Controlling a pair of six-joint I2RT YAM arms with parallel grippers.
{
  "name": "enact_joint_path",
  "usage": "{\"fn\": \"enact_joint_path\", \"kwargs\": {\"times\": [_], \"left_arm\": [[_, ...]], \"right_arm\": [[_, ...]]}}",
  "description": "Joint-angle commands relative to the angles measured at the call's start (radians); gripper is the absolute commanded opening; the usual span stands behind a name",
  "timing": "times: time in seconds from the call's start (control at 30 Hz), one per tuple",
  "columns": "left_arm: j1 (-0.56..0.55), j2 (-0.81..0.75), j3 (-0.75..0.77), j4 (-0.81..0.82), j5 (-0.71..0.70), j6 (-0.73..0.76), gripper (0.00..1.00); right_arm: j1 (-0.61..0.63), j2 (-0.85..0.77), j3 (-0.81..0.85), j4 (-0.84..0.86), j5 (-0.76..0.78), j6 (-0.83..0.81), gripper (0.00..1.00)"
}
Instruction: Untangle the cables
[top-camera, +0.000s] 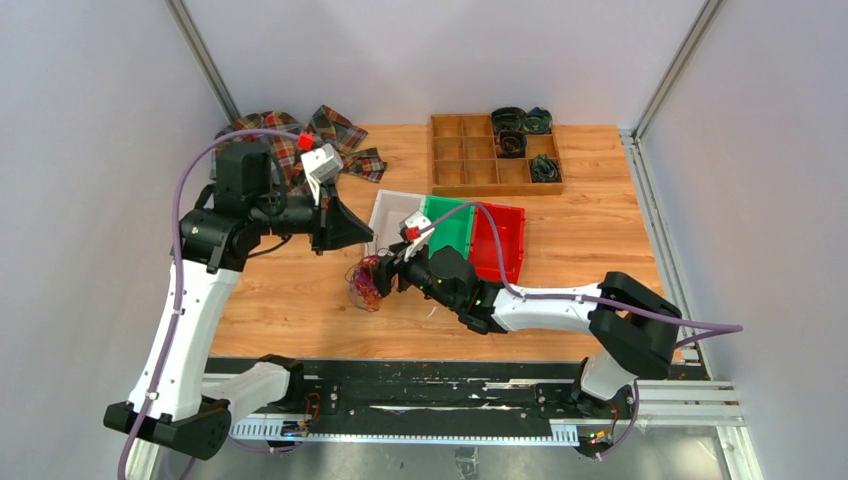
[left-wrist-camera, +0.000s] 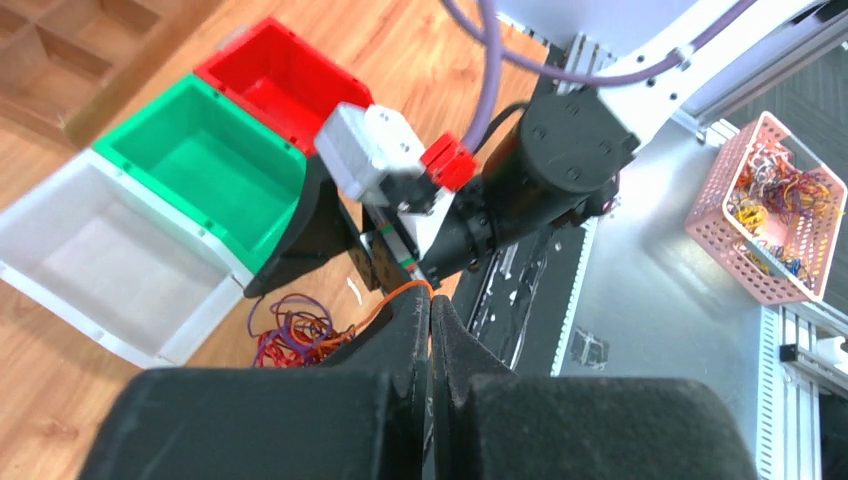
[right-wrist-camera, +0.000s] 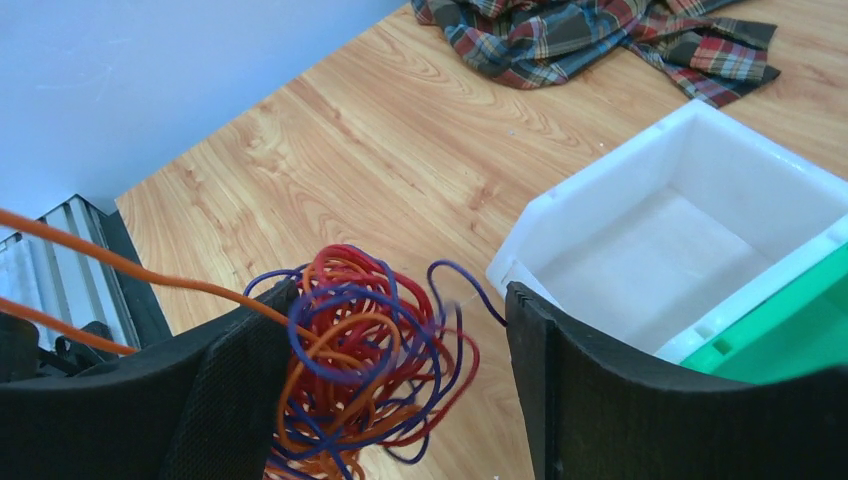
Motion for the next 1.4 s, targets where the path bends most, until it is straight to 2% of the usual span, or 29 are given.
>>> {"fn": "enact_joint_path", "kwargs": {"times": [0.0, 0.33, 0.53, 0.73, 0.93, 1.03, 1.2, 1.37], "left_arm": [[-0.009, 0.013, 0.128, 0.018, 0.071, -0.07, 0.01], [-0.009, 0.054, 0.358, 0.019, -0.016, -0.114, 0.01], [-0.009, 0.108, 0.562, 0.019, -0.161, -0.142, 0.0], [-0.009, 0.185, 0.83, 0.004, -0.326, -0.138, 0.01], [-0.009, 0.217, 0.942, 0.004, -0.428, -0.138, 0.01], [-0.009, 0.175, 0.836, 0.003, -0.404, -0.118, 0.0], [-0.009, 0.04, 0.436, 0.002, -0.386, -0.031, 0.0], [-0.009, -0.053, 0.047, 0.0, -0.403, 0.11, 0.02]], "right_arm": [[0.013, 0.028, -0.052, 0.015, 0.048, 0.024, 0.74], [0.013, 0.041, -0.147, 0.029, 0.089, 0.069, 0.72], [0.014, 0.068, -0.184, 0.036, 0.098, 0.113, 0.71], [0.013, 0.099, -0.218, 0.048, 0.107, 0.157, 0.7], [0.013, 0.117, -0.244, 0.057, 0.114, 0.185, 0.7], [0.013, 0.075, -0.256, 0.068, 0.115, 0.175, 0.73], [0.009, -0.04, -0.221, -0.004, 0.107, 0.124, 0.76], [-0.012, -0.078, -0.18, -0.065, 0.056, 0.119, 0.66]]}}
